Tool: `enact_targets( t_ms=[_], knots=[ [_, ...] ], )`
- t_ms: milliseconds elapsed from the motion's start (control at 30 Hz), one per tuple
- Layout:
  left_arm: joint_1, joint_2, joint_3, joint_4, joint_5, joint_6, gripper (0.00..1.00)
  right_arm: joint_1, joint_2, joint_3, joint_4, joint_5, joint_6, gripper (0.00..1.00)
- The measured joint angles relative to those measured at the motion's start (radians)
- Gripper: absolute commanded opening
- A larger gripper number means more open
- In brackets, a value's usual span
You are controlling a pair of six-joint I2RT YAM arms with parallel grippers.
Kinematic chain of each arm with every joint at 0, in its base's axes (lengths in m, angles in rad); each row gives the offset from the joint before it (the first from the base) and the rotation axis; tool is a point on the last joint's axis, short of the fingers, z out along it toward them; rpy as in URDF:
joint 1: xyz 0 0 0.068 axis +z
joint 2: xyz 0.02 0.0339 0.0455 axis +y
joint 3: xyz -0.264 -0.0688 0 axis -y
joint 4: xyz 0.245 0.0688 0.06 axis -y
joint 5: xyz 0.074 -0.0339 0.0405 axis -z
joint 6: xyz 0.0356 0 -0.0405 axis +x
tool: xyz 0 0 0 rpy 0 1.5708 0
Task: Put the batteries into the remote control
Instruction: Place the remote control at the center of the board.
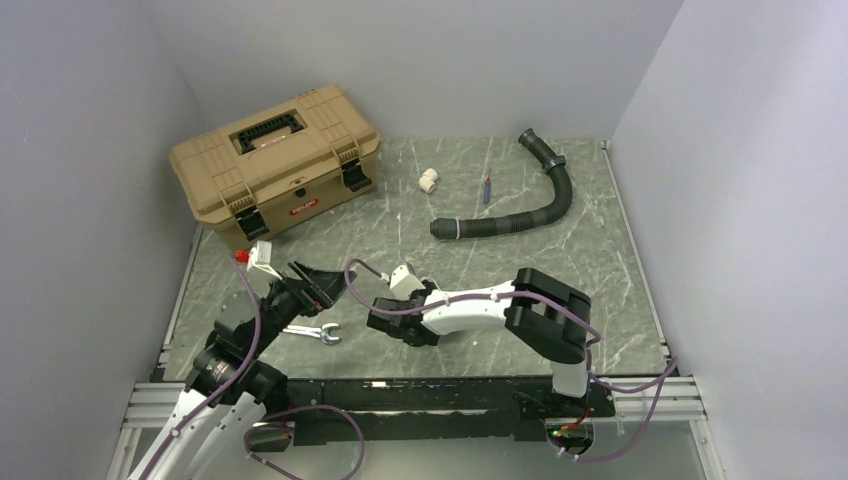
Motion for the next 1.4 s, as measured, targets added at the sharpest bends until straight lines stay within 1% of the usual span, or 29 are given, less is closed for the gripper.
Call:
enact_targets(
  t_ms=[133,300,533,1000,1133,1400],
  knots=[
    [0.000,0.002,0.000,0.000,0.000,0.000,0.99,0.006,0.004,0.001,-0.009,0.009,0.010,0.47],
    [0.000,0.000,0.000,0.000,0.000,0.000,0.99,0.008,0.004,0.007,-0.026,0.019,0.010,0.58],
    [0.000,-0.008,0.000,-0.002,0.000,-0.001,1.00,0.017,0.004,0.017,-0.045,0.031,0.010,0.66],
    [0.000,-0.039,0.000,-0.027,-0.002,0.000,0.99,0.035,0.004,0.057,-0.041,-0.015,-0.002,0.78],
    [0.000,-0.043,0.000,-0.042,-0.002,0.000,0.99,0.038,0.000,0.064,-0.031,-0.036,-0.003,0.80],
    [0.000,-0.051,0.012,-0.095,-0.036,0.009,0.99,0.045,-0.067,0.063,0.024,-0.157,0.002,0.82]
  ],
)
